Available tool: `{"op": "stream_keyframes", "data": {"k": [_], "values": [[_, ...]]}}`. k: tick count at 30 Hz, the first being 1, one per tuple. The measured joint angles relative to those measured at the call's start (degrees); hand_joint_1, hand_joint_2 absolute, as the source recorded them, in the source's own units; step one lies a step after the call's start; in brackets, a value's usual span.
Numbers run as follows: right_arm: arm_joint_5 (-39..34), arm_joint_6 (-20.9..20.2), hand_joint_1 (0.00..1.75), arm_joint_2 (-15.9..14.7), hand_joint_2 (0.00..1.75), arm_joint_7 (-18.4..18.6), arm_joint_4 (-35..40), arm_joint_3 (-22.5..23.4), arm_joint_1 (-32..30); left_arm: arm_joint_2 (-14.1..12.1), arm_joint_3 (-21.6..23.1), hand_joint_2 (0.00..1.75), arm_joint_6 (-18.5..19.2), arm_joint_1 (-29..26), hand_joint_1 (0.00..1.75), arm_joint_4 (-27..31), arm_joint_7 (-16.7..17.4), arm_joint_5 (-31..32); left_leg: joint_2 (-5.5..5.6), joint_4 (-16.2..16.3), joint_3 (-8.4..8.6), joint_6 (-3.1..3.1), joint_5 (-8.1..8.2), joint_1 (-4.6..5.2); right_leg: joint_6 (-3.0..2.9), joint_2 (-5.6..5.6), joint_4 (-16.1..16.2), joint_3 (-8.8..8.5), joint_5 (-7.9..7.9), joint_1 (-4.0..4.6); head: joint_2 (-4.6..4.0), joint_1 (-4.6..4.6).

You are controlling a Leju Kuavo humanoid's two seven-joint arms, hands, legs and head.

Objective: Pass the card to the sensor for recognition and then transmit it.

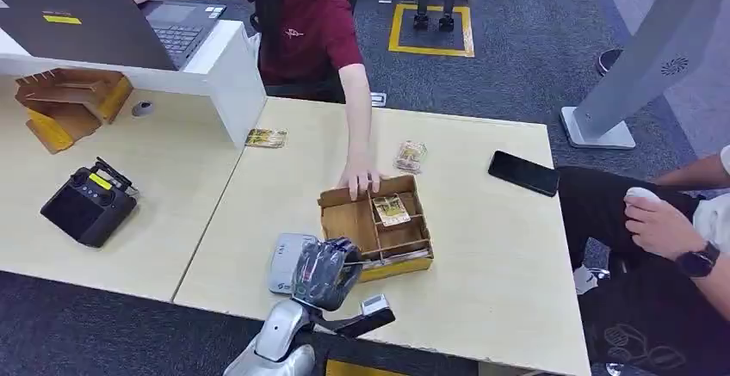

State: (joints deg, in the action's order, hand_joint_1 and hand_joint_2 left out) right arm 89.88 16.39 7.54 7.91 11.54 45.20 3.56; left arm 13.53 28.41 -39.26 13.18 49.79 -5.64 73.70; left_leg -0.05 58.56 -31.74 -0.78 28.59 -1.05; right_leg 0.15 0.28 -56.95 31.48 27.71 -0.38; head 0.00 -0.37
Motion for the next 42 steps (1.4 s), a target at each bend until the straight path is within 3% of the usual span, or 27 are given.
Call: {"op": "stream_keyframes", "data": {"k": [1, 2, 3, 4, 10, 11, 12, 13, 18, 21, 23, 26, 42], "values": [[0.0, 0.0, 0.0, 0.0, 0.0, 0.0, 0.0, 0.0, 0.0, 0.0, 0.1, 1.75, 0.0, -0.1, 1.08, 0.0, 0.0, 0.0, 0.0, 0.0, -0.01, 0.0, 0.0, 0.0, 0.0, 0.0, 0.0, 0.01, 0.0, 0.0, 0.0, 0.0], [0.0, 0.0, 0.0, 0.0, 0.0, 0.0, 0.0, 0.0, 0.0, 0.0, 0.4, 1.75, 0.0, -0.1, 1.01, -0.1, 0.0, -0.2, 0.0, 0.0, -0.02, 0.0, 0.0, 0.0, 0.0, -0.01, 0.0, 0.01, 0.0, 0.0, 0.0, 0.02], [0.0, 0.0, 0.0, 0.0, 0.0, 0.0, 0.0, 0.1, 0.0, -0.1, 0.6, 1.75, 0.0, -0.1, 1.1, -0.1, 0.0, -0.3, 0.01, 0.0, -0.02, 0.01, -0.01, 0.0, 0.0, -0.02, 0.0, 0.01, 0.0, 0.0, 0.0, 0.0], [0.0, 0.0, 0.0, 0.0, 0.0, 0.0, 0.0, 0.0, 0.0, -0.2, 0.7, 1.75, 0.0, -0.1, 1.5, -0.1, 0.0, -0.4, 0.01, 0.0, -0.01, 0.01, -0.01, 0.0, 0.0, -0.02, 0.0, 0.0, 0.0, 0.0, 0.0, 0.0], [0.0, 0.0, 0.0, 0.0, 0.0, 0.0, 0.0, 0.0, 0.0, -0.2, 0.9, 1.75, 0.0, -0.1, 1.45, -0.1, 0.0, -0.5, 0.01, 0.0, -0.02, 0.03, -0.02, 0.0, 0.0, -0.04, 0.0, 0.0, 0.0, 0.0, 0.0, 0.02], [0.0, 0.0, 0.0, 0.0, 0.0, 0.0, 0.0, 0.0, 0.0, -0.2, 0.9, 1.75, 0.0, -0.1, 1.57, -0.1, 0.0, -0.5, 0.01, 0.0, -0.02, 0.03, -0.02, 0.0, 0.0, -0.04, 0.0, 0.0, 0.0, 0.0, 0.0, 0.02], [0.0, 0.0, 0.0, 0.0, 0.0, 0.0, 0.0, 0.1, 0.0, -0.2, 0.9, 1.75, 0.0, -0.1, 1.54, -0.1, 0.0, -0.5, 0.01, 0.0, -0.01, 0.03, -0.02, 0.0, 0.0, -0.04, 0.0, -0.01, 0.0, 0.0, 0.0, 0.0], [0.0, 0.0, 0.0, 0.0, 0.0, 0.0, 0.0, 0.1, 0.0, -0.2, 0.9, 1.75, 0.0, -0.1, 1.62, -0.1, 0.0, -0.5, 0.01, 0.0, -0.01, 0.03, -0.02, 0.0, 0.0, -0.04, 0.0, -0.01, 0.0, 0.0, 0.0, 0.02], [0.0, 0.0, 0.0, 0.0, 0.0, 0.0, 0.0, 0.0, 0.0, -0.2, 0.9, 1.75, 0.0, -0.1, 1.5, -0.1, 0.0, -0.5, 0.01, 0.0, -0.01, 0.03, -0.02, 0.0, 0.0, -0.04, 0.0, -0.01, 0.0, 0.0, 0.0, 0.0], [0.0, 0.0, 0.0, 0.0, 0.0, 0.0, 0.0, 0.0, 0.0, -0.2, 0.9, 1.75, 0.0, -0.1, 1.54, -0.1, 0.0, -1.2, 0.01, 0.0, -0.01, 0.03, -0.02, 0.0, 0.0, -0.04, 0.0, -0.01, 0.0, 0.0, 0.0, 0.0], [0.0, 0.1, 0.0, 0.0, 0.0, 0.0, 0.0, 0.0, 0.0, -0.2, 0.9, 1.75, 0.0, -0.1, 1.71, 0.0, -0.6, -2.0, 0.01, 0.0, -0.01, 0.03, -0.02, 0.0, 0.0, -0.04, 0.0, -0.01, 0.0, 0.0, 0.0, 0.02], [0.0, 0.2, 0.0, 0.0, 0.0, 0.1, 0.0, 0.0, 0.0, -0.2, 1.0, 1.75, 0.0, -0.3, 1.62, 0.8, -1.2, -3.2, 0.01, 0.0, -0.02, 0.03, -0.02, 0.0, 0.0, -0.04, 0.0, 0.0, 0.0, 0.0, 0.0, 0.0], [-0.7, 0.8, 0.0, 0.2, 0.0, 0.2, 0.0, 0.5, 0.0, -2.1, 3.5, 1.75, 0.5, -3.2, 1.75, 12.7, -1.7, -5.7, 0.01, 0.0, -0.03, 0.03, -0.02, 0.0, 0.0, -0.04, 0.0, 0.02, 0.0, 0.0, 0.0, 0.0]]}}
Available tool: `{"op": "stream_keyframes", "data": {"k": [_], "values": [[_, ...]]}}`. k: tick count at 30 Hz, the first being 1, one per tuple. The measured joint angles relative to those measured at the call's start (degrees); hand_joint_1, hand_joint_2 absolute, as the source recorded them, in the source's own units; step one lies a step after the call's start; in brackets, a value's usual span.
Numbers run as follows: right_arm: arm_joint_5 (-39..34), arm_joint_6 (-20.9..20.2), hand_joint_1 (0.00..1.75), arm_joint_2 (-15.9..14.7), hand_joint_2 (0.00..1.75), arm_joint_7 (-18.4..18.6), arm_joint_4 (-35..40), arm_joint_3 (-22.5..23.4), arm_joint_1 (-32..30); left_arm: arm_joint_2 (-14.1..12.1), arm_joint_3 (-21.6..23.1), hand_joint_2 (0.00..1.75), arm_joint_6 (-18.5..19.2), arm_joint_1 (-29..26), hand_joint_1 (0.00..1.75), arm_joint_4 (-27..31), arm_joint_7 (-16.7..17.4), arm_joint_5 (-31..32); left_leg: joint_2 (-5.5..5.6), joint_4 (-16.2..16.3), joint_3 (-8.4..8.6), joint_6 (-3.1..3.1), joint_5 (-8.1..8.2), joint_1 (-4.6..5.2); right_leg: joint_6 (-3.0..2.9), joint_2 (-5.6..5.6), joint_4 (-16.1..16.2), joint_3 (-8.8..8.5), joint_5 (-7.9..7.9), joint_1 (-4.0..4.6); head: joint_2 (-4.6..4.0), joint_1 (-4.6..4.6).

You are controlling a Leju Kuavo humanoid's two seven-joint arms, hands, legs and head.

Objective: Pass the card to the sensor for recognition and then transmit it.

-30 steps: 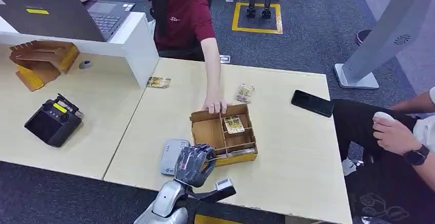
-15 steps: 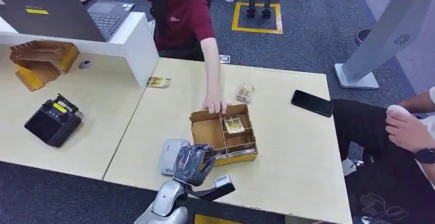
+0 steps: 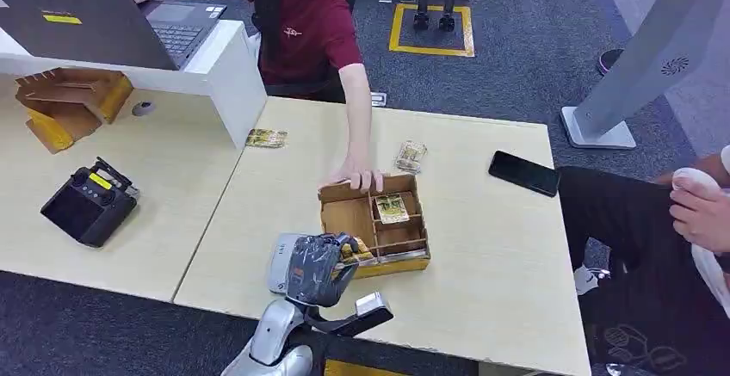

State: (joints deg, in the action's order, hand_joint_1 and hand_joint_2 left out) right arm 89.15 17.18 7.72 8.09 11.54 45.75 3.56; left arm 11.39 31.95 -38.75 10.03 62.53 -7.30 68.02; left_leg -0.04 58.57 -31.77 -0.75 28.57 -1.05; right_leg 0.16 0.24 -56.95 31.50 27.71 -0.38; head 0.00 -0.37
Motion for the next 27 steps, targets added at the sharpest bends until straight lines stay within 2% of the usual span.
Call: {"op": "stream_keyframes", "data": {"k": [3, 5, 9, 13, 15, 17, 20, 21, 27], "values": [[-0.1, 0.2, 0.0, 0.0, 0.0, 0.0, 0.0, 0.1, 0.0, -0.6, 0.3, 1.75, 0.0, -0.3, 1.75, 2.5, 0.0, -0.3, 0.0, 0.0, 0.0, 0.0, 0.0, 0.0, 0.0, 0.0, 0.0, 0.0, 0.0, 0.0, 0.0, 0.02], [-0.1, 0.2, 0.0, 0.0, 0.0, 0.1, 0.0, 0.3, 0.0, -1.0, 0.3, 1.75, 0.0, -0.4, 1.66, 4.1, 0.2, -0.3, 0.0, 0.0, 0.0, 0.0, 0.0, 0.0, 0.0, 0.0, 0.0, 0.0, 0.0, 0.0, 0.0, 0.0], [-0.1, 0.2, 0.0, 0.1, 0.0, 0.0, 0.0, 0.4, 0.0, -1.9, 0.3, 1.75, -0.4, -0.4, 1.68, 6.6, 1.8, 0.1, 0.0, 0.0, -0.01, 0.0, 0.0, 0.0, 0.0, 0.0, 0.0, 0.0, 0.0, 0.0, 0.0, 0.0], [0.0, 0.2, 0.0, 0.1, 0.0, -0.1, 0.0, 0.5, 0.0, -3.0, -0.2, 1.75, -0.5, -0.3, 1.68, 7.6, 3.2, 1.7, 0.0, 0.0, -0.01, 0.0, 0.0, 0.0, 0.0, 0.0, 0.0, 0.0, 0.0, 0.0, 0.0, 0.0], [0.0, 0.2, 0.0, 0.1, 0.0, -0.1, 0.0, 0.5, 0.0, -3.2, -0.7, 1.75, -0.5, -0.2, 1.62, 7.8, 3.5, 2.3, 0.0, 0.0, 0.0, 0.0, 0.0, 0.0, 0.0, 0.0, 0.0, 0.0, 0.0, 0.0, 0.0, 0.0], [0.2, 0.2, 0.0, 0.1, 0.0, -0.1, 0.0, 0.6, 0.0, -3.4, -1.7, 1.75, -0.5, -0.1, 1.62, 7.9, 3.7, 3.4, 0.0, 0.0, 0.0, 0.0, 0.0, 0.0, 0.0, 0.0, 0.0, 0.0, 0.0, 0.0, 0.0, 0.02], [0.4, 0.2, 0.0, 0.1, 0.0, -0.1, 0.0, 0.6, 0.0, -3.5, -3.0, 1.75, -0.5, 0.4, 1.75, 7.9, 3.9, 4.3, 0.0, 0.0, 0.0, 0.0, 0.0, 0.0, 0.0, 0.0, 0.0, 0.0, 0.0, 0.0, 0.0, 0.02], [0.5, 0.2, 0.0, 0.1, 0.0, -0.1, 0.0, 0.6, 0.0, -3.5, -3.4, 1.75, -0.5, 0.6, 1.68, 7.9, 4.3, 4.9, 0.0, 0.0, 0.0, 0.0, 0.0, 0.0, 0.0, 0.0, 0.0, 0.0, 0.0, 0.0, 0.0, 0.02], [0.8, 0.0, 0.0, 0.1, 0.0, -0.4, 0.0, 0.6, 0.0, -3.5, -9.0, 1.75, -0.5, 3.8, 1.64, 7.0, 6.1, 10.4, 0.0, 0.0, 0.0, 0.01, -0.05, -0.01, -0.01, 0.0, 0.0, 0.0, -0.01, 0.0, 0.0, 0.0]]}}
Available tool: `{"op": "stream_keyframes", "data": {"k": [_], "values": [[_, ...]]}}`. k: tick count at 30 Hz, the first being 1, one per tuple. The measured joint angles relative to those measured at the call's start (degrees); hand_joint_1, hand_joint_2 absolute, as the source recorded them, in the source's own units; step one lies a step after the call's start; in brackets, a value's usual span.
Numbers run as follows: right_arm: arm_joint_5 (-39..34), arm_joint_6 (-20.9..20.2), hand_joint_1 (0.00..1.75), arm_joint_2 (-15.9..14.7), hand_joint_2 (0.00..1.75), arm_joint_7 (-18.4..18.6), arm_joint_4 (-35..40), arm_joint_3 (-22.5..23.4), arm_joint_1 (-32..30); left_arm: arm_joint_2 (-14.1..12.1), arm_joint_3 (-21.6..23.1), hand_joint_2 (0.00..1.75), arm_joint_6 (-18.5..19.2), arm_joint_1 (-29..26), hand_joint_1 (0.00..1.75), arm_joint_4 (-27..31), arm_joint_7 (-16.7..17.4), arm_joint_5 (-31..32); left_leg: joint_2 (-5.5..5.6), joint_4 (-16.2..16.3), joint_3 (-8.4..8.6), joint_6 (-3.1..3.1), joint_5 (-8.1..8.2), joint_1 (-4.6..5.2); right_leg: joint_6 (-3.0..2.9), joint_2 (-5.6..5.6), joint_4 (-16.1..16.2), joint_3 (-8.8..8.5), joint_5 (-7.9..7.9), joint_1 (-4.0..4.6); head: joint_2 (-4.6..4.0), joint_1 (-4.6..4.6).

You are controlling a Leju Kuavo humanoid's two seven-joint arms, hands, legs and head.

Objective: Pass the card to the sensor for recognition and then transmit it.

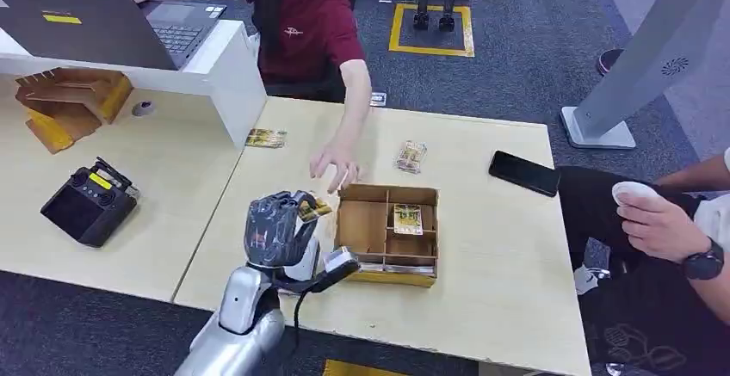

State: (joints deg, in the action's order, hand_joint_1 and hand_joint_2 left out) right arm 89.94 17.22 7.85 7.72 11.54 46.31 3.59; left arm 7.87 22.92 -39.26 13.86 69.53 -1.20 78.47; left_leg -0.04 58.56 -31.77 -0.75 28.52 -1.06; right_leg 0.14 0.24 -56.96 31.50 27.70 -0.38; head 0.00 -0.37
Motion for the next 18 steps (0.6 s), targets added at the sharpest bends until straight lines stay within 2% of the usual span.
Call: {"op": "stream_keyframes", "data": {"k": [6, 8, 9, 10, 12, 18], "values": [[0.0, 0.0, 0.0, 0.0, 0.0, -0.1, 0.0, 0.0, 0.0, 0.1, -4.4, 1.75, 0.0, 2.1, 1.68, -1.8, -0.8, 0.1, 0.0, 0.0, 0.0, 0.0, 0.0, 0.0, 0.0, 0.0, 0.0, 0.0, 0.0, 0.0, 0.0, 0.0], [0.0, 0.0, 0.0, 0.0, 0.0, 0.1, 0.0, 0.0, 0.0, 0.3, -5.7, 1.75, 0.0, 2.6, 1.64, -2.8, -1.3, -0.1, 0.0, 0.0, 0.0, 0.0, 0.0, 0.0, 0.0, 0.0, 0.0, 0.0, 0.0, 0.0, 0.0, 0.0], [0.0, 0.0, 0.0, 0.0, 0.0, 0.1, 0.0, 0.0, 0.0, 0.3, -6.2, 1.75, 0.0, 2.8, 1.52, -3.4, -1.3, -0.1, 0.0, 0.0, -0.01, 0.0, 0.0, 0.0, 0.0, 0.0, 0.0, 0.01, 0.0, 0.0, 0.0, 0.0], [0.0, 0.0, 0.0, 0.0, 0.0, 0.2, 0.0, 0.0, 0.0, 0.4, -6.6, 1.75, 0.0, 2.9, 1.52, -3.8, -1.3, -0.1, 0.0, 0.0, -0.01, 0.0, 0.0, 0.0, 0.0, 0.0, 0.0, 0.01, 0.0, 0.0, 0.0, 0.02], [0.0, 0.0, 0.0, 0.0, 0.0, 0.3, 0.0, 0.0, 0.0, 0.6, -7.1, 1.75, 0.0, 3.1, 0.0, -4.4, -1.5, -0.1, 0.0, 0.0, -0.01, 0.0, 0.0, 0.01, 0.0, 0.0, 0.0, 0.01, 0.0, 0.0, 0.0, 0.0], [0.0, 0.1, 0.0, 0.0, 0.0, 0.2, 0.0, 0.0, 0.0, 1.2, -8.2, 1.75, 0.0, 3.4, 0.0, -5.6, -2.6, -0.3, 0.0, 0.0, -0.01, 0.0, 0.0, 0.01, 0.0, 0.0, 0.0, 0.01, 0.0, 0.0, 0.0, 0.02]]}}
